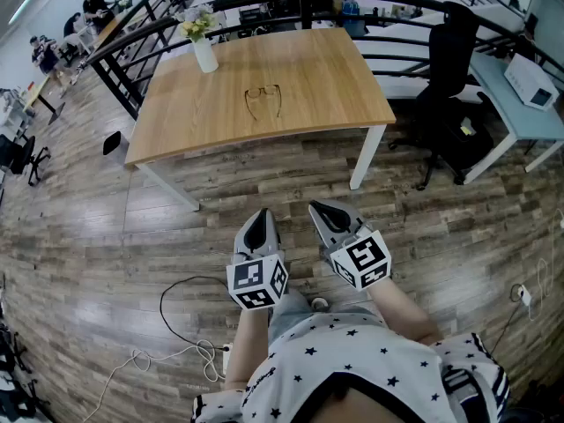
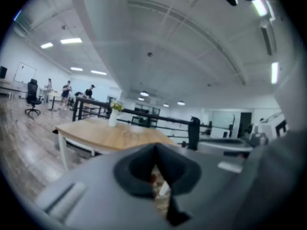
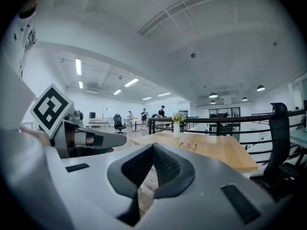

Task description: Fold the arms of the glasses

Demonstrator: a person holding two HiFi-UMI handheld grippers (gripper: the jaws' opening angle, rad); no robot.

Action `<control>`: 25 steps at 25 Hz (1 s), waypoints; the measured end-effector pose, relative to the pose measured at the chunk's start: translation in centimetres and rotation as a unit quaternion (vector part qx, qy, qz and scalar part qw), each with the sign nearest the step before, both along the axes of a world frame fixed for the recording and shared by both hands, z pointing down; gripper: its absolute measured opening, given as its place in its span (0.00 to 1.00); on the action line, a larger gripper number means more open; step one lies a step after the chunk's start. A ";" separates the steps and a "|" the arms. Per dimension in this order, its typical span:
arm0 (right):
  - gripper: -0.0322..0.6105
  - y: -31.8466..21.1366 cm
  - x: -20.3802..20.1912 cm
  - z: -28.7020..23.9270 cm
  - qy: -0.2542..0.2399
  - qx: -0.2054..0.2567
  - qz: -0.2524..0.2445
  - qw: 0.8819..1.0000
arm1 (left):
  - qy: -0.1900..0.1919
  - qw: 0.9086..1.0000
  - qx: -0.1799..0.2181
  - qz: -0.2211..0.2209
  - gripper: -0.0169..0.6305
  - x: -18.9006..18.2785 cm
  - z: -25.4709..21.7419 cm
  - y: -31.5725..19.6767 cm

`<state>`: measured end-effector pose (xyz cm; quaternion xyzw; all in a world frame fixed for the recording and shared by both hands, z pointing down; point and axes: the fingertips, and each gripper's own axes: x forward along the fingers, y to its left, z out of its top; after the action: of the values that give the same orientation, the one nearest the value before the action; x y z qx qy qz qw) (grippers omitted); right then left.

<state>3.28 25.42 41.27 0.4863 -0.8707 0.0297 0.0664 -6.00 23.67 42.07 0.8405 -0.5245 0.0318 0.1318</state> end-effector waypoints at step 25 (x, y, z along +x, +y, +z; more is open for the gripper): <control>0.08 -0.8 0.8 1.2 -0.001 -0.022 -0.011 1.000 | 0.038 0.999 -0.013 -0.032 0.04 0.5 0.1 -0.8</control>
<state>4.12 24.64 42.43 0.4755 -0.8750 0.0486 0.0766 -5.53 22.92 42.16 0.8223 -0.5450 0.0030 0.1637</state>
